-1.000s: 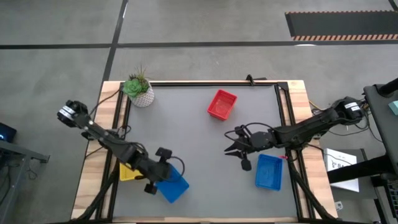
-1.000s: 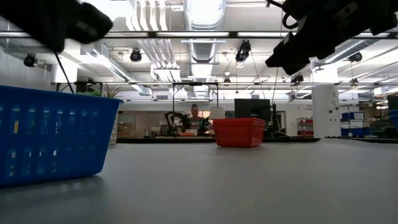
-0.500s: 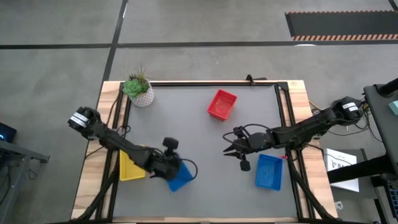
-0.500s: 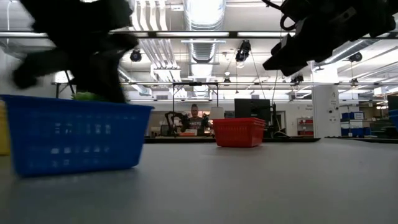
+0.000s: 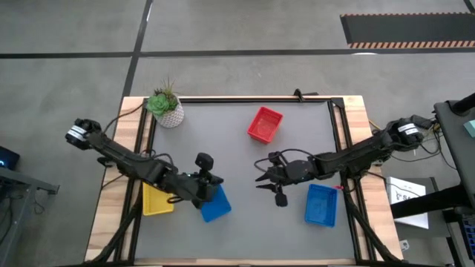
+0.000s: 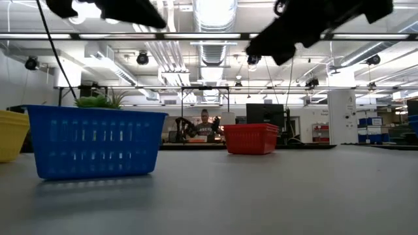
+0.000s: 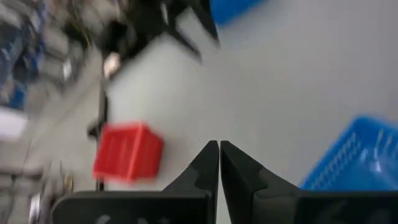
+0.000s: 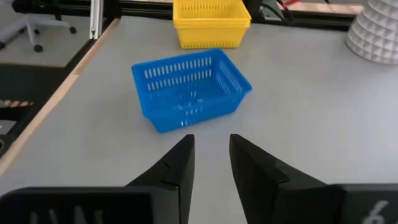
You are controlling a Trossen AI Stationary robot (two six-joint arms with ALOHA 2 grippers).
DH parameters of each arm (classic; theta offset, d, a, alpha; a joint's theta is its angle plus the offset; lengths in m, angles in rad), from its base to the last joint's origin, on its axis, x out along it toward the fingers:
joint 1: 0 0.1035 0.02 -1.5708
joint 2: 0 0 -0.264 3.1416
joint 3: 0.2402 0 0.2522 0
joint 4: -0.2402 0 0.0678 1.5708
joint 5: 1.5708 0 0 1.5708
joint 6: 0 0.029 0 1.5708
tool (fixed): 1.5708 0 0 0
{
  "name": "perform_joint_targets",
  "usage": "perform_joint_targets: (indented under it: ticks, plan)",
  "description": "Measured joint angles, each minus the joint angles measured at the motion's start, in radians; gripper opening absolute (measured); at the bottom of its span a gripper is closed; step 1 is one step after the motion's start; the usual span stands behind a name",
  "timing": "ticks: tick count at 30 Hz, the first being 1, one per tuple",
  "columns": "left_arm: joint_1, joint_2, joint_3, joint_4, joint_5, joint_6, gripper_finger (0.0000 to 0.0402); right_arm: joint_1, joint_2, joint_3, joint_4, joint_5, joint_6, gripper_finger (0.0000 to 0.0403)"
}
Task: Stack baskets by color
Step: Stack the left blue bin on the right blue bin
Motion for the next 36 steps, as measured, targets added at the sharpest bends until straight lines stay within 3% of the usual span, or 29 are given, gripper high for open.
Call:
perform_joint_targets:
  ticks: [6,12,20,25,36]
  plan:
    - [-0.011,-0.076,-0.163,0.391,0.017,0.17,0.0,0.002,0.134,0.136,-0.011,-0.001,-0.053,0.012]
    - [-0.011,-0.126,-0.304,0.605,0.015,0.201,0.0,0.005,0.272,0.277,-0.064,-0.009,-0.096,0.0148]
    - [-0.016,-0.234,-0.42,0.637,-0.057,0.195,0.0,0.036,0.479,0.486,-0.102,-0.069,-0.178,0.0174]
    - [-0.023,-0.278,-0.462,0.689,-0.067,0.05,0.0,0.05,0.597,0.671,-0.222,-0.069,-0.18,0.018]
    - [-0.054,-0.273,-0.471,0.699,-0.065,0.042,0.0,0.075,0.808,0.956,-0.453,-0.072,-0.159,0.0177]
